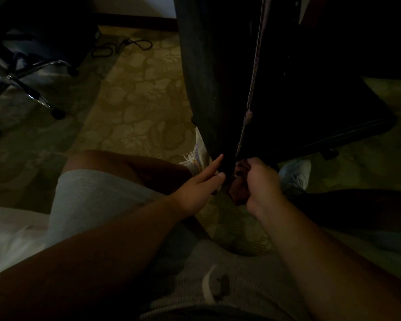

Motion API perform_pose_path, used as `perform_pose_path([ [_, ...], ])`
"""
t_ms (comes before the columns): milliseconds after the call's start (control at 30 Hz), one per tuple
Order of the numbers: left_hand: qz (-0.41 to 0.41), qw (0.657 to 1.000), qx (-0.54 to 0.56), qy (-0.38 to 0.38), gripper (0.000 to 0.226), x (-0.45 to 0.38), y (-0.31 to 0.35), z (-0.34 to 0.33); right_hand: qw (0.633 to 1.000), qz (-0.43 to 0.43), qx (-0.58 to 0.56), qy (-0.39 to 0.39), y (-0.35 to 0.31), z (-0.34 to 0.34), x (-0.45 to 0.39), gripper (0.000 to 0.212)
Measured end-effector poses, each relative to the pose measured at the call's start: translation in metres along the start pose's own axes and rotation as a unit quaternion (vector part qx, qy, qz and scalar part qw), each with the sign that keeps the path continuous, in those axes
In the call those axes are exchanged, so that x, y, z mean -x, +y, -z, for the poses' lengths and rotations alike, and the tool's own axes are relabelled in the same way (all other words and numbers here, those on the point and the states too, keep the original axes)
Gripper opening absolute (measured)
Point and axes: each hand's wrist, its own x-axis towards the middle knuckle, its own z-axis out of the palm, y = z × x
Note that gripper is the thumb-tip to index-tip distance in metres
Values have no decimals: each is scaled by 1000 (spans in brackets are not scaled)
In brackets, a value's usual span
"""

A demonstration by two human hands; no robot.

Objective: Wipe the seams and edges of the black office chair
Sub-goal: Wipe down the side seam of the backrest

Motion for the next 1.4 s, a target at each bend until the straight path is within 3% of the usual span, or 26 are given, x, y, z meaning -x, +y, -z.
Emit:
perform_pose_path([
  [167,4,1000,-5,-16,62,-3,-1,0,995,-12,66,-69,-6,1,-1,26],
  [267,3,1000,-11,-19,66,-4,-1,0,998,-12,49,-43,-5,0,-1,25],
  [400,0,1000,-4,-10,61,-4,-3,0,995,-22,59,-72,-8,-2,6,23],
  [533,0,1000,-6,-10,59,-4,-2,1,1000,-7,8,-17,-7,0,4,25],
  [667,-3,1000,-1,-6,57,-5,-2,0,996,-11,61,-65,-10,2,4,25],
  [800,5,1000,-2,-10,58,-6,-4,1,1000,1,22,-13,-9,1,3,25],
  [933,6,1000,-7,-7,59,-5,-3,1,997,3,52,-52,-10,1,2,22],
  [1067,8,1000,-4,-6,58,-7,-4,1,1000,12,21,-12,-9,2,2,23],
  [1167,6,1000,-8,-7,58,-6,-3,1,995,5,66,-69,-13,2,7,24],
  [1300,5,1000,-8,-7,59,-8,-6,1,1000,13,-2,-9,-9,-2,6,22],
  [1400,7,1000,-12,1,59,-8,-6,0,998,9,31,-44,-11,0,4,23],
])
